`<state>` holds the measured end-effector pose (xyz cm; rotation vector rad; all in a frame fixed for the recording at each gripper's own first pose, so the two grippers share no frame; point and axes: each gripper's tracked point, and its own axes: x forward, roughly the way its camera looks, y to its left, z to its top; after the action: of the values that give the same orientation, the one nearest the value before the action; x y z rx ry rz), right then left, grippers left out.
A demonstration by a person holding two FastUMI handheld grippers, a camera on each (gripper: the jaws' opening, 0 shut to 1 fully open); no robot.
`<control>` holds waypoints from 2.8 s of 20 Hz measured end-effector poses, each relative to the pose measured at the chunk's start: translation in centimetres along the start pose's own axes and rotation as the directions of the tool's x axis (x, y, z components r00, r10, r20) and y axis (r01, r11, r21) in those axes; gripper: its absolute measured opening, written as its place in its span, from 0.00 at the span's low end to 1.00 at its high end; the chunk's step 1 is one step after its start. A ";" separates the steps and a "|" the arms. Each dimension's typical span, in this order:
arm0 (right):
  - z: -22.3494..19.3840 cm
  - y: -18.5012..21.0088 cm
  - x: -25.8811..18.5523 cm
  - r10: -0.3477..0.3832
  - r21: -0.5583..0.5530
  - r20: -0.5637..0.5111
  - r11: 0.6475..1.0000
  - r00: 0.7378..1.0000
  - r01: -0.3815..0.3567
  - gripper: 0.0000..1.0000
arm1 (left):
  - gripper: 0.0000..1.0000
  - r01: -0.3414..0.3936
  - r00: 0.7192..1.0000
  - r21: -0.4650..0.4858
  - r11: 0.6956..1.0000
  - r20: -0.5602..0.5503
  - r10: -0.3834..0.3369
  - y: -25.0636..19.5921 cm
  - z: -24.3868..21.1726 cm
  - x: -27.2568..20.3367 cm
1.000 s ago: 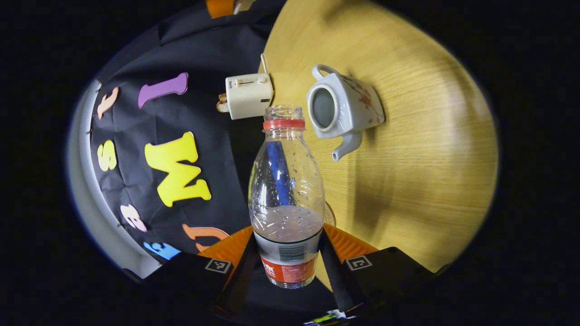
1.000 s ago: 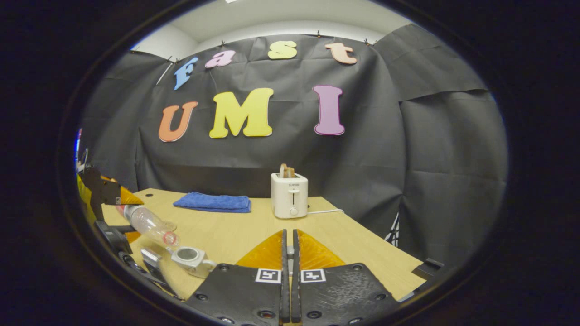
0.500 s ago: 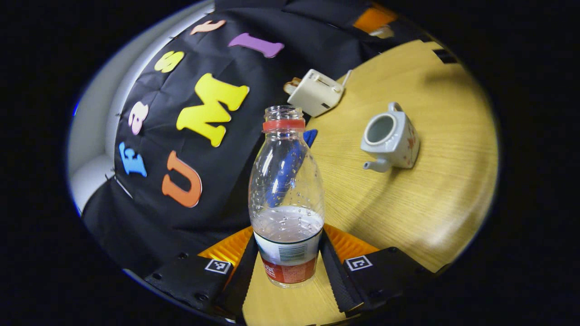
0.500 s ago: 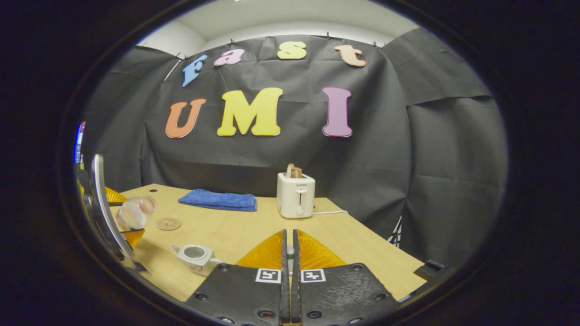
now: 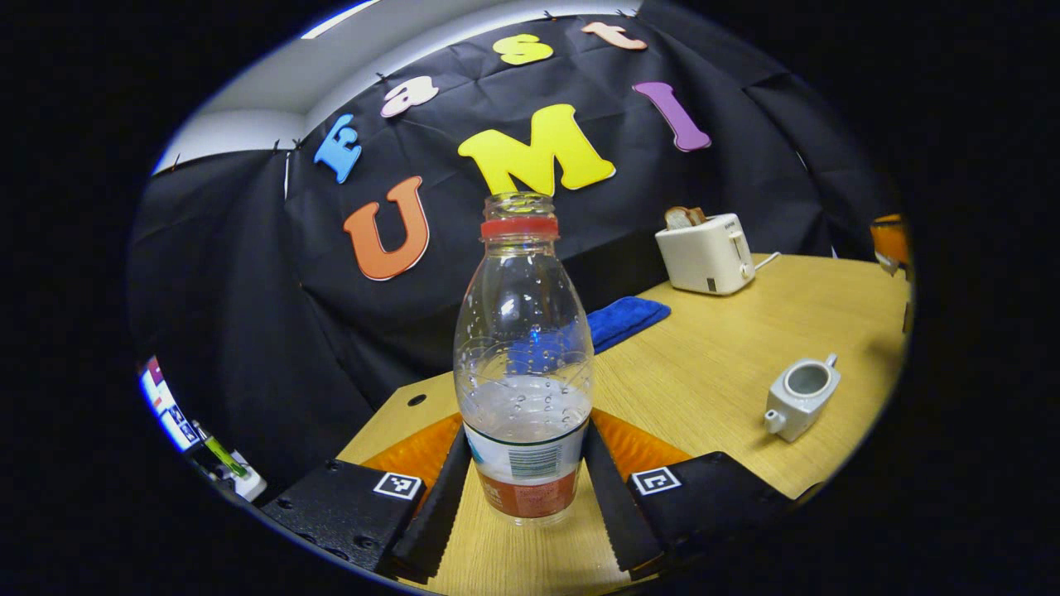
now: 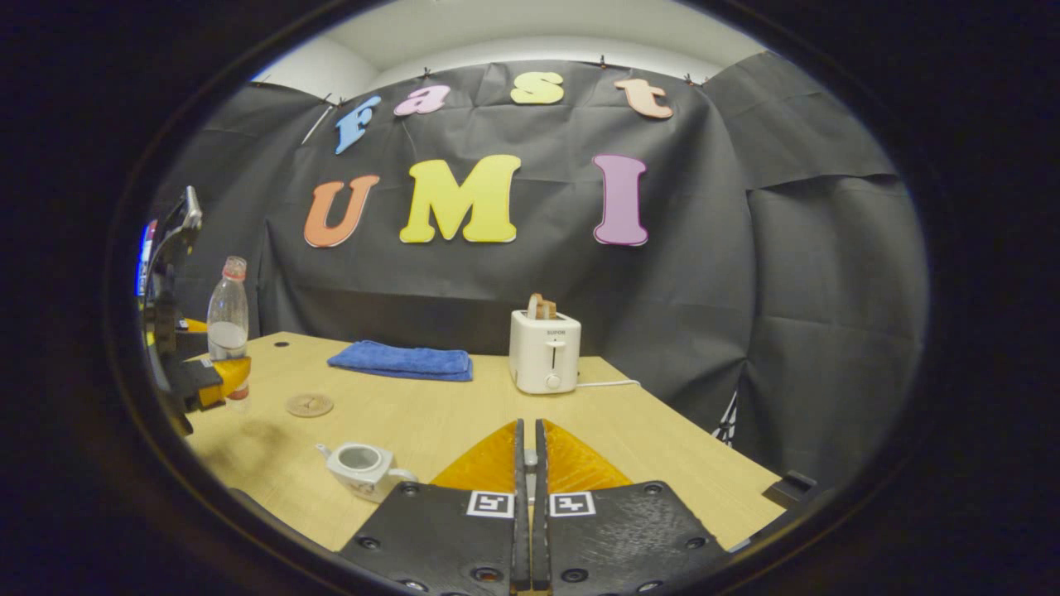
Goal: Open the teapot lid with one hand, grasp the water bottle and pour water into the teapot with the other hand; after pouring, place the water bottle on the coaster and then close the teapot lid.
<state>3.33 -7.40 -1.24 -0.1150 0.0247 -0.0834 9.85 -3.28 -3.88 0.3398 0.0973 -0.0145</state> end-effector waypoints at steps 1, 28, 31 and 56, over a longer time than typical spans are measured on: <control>0.0 0.0 0.0 0.000 0.001 0.000 1.000 1.000 0.000 0.00 | 0.77 0.010 1.000 -0.032 0.999 0.002 -0.010 0.0 0.2 0.8; -1.5 -0.1 0.9 -0.006 -0.007 -0.034 1.000 0.999 0.006 0.01 | 0.80 0.082 0.996 -0.271 0.959 -0.018 -0.090 -1.6 -1.7 12.6; -1.7 0.0 1.0 -0.005 -0.009 -0.036 1.000 0.999 0.005 0.01 | 0.81 0.098 0.995 -0.277 0.956 -0.007 -0.104 -2.0 -1.2 12.3; -2.3 1.6 0.9 0.018 -0.043 -0.042 0.999 0.999 -0.020 0.01 | 0.90 0.118 0.982 -0.245 0.962 -0.116 -0.150 -1.1 -0.4 14.4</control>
<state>4.29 -6.17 -3.71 -0.1568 0.0691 -0.0665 24.07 -4.17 -6.08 0.0937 0.2527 -0.1137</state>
